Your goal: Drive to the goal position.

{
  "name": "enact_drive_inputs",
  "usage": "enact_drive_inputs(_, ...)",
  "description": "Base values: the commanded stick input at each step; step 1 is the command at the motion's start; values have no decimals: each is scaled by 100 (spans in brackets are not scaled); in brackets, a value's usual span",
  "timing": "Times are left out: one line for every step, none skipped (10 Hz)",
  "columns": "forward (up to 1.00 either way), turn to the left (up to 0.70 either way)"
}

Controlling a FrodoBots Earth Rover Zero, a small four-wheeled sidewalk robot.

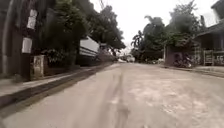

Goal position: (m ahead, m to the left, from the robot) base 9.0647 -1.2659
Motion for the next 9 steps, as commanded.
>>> enact_drive_inputs(85,2)
enact_drive_inputs(85,-22)
enact_drive_inputs(85,-34)
enact_drive_inputs(85,-34)
enact_drive_inputs(85,-34)
enact_drive_inputs(85,-18)
enact_drive_inputs(85,6)
enact_drive_inputs(85,9)
enact_drive_inputs(85,2)
